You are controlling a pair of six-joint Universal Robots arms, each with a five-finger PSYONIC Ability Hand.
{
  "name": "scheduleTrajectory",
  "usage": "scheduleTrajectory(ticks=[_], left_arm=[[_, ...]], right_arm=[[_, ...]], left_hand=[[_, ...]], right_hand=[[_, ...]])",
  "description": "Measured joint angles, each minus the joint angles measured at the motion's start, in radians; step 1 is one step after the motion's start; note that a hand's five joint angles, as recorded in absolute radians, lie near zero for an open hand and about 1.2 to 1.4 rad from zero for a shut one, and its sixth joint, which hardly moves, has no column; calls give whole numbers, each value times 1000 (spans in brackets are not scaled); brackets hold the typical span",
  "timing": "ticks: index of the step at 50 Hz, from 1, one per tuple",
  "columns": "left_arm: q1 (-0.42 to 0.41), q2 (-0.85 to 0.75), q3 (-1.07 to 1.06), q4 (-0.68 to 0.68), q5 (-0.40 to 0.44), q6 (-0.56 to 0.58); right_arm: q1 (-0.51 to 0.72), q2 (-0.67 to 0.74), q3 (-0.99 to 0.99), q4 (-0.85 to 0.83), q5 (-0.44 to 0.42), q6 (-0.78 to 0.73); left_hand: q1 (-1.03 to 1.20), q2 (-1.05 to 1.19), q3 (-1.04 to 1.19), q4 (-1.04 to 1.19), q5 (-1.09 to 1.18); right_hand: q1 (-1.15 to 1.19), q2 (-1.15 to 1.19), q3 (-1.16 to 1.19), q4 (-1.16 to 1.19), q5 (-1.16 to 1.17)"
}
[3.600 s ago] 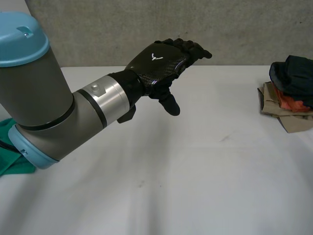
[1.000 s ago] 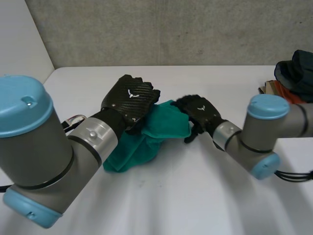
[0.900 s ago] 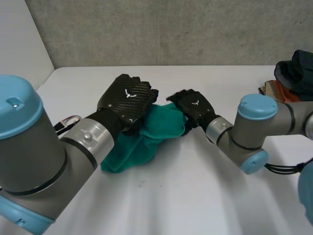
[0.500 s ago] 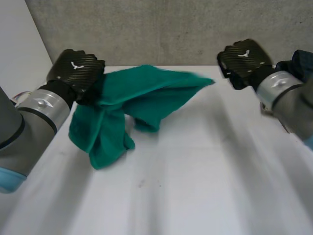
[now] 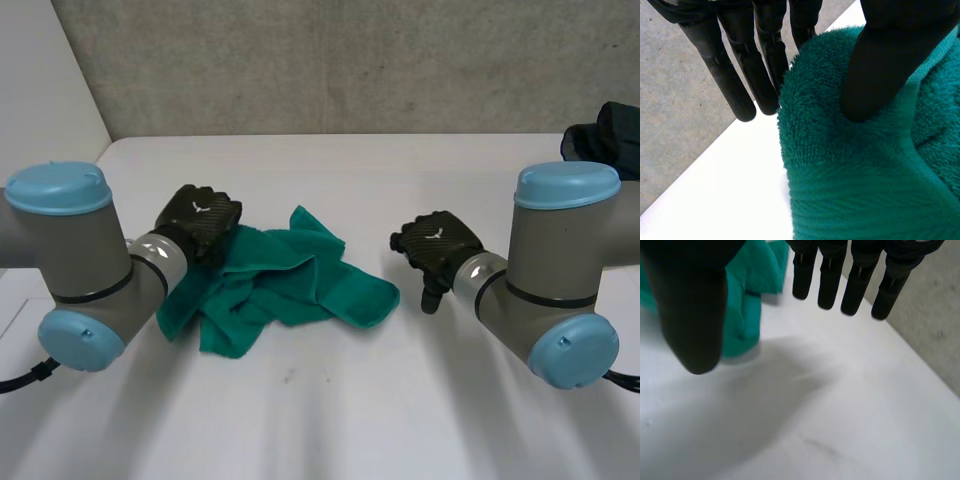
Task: Fold the laundry.
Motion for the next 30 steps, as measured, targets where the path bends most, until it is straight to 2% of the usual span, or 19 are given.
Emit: scheduleTrajectory(ticks=[2, 4, 6, 13, 21, 26, 30], left_arm=[[2, 21, -13, -2, -2, 0], [5, 38, -23, -3, -2, -1], [14, 95, -56, -5, -2, -2], [30, 256, -149, -5, -3, -13], [53, 404, -293, -7, -50, -52], [83, 437, -378, -9, -114, -123], [109, 437, -432, -11, -144, -199]], right_arm=[[-14, 6, 1, 2, 20, 49], [-22, 3, 5, 3, 25, 75], [-44, -30, 21, 7, 31, 169], [-50, -145, 117, -1, 14, 280], [33, -213, 303, -149, -22, 179], [88, -195, 390, -293, -26, 80], [113, -152, 420, -397, -27, 24]], left_hand=[[-104, -118, -116, -119, -117], [-128, -144, -149, -153, -150], [-305, -305, -311, -317, -323], [-539, -556, -567, -565, -577], [-539, -559, -568, -568, -579], [-539, -559, -568, -568, -579], [-539, -559, -568, -568, -579]], right_hand=[[-73, -65, -86, -95, -93], [-86, -73, -102, -108, -108], [-110, -105, -139, -131, -140], [-124, -143, -155, -146, -158], [-120, -140, -150, -143, -114], [-105, -110, -101, -96, -65], [5, -11, -3, 1, 30]])
